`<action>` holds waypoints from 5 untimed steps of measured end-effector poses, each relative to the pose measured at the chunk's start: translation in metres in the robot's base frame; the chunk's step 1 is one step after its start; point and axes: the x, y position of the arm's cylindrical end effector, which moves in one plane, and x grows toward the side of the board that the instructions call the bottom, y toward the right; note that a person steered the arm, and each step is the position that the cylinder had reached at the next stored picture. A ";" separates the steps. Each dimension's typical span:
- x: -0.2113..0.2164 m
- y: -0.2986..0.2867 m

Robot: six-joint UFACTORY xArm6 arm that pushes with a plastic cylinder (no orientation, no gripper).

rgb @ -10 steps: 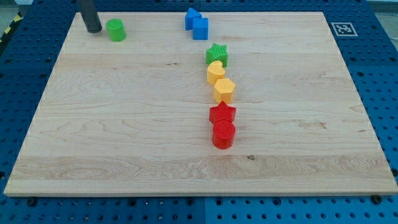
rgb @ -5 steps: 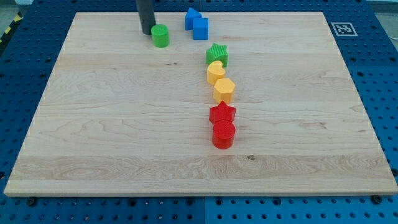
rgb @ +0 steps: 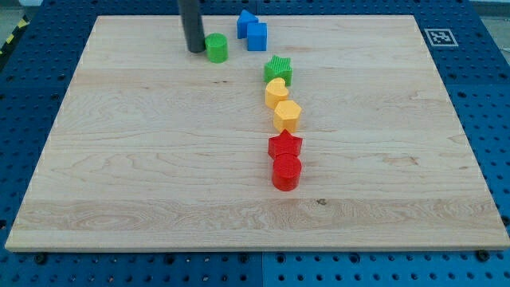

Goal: Push the green circle in between the blue cube and green star

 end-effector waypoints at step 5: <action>0.004 0.074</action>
